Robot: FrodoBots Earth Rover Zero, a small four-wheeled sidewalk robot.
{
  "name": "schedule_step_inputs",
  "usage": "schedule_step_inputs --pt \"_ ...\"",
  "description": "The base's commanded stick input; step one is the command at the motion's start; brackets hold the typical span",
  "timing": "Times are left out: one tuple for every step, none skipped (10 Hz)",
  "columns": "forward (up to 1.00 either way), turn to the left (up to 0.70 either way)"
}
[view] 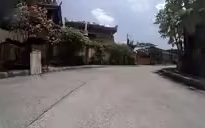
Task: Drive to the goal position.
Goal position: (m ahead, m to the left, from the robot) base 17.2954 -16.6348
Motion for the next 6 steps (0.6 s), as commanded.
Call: schedule_step_inputs --pt "1.0 -0.4" --pt "1.0 -0.39" --pt "1.0 -0.27" --pt "1.0 -0.13" --pt "1.0 0.0" --pt "1.0 0.0"
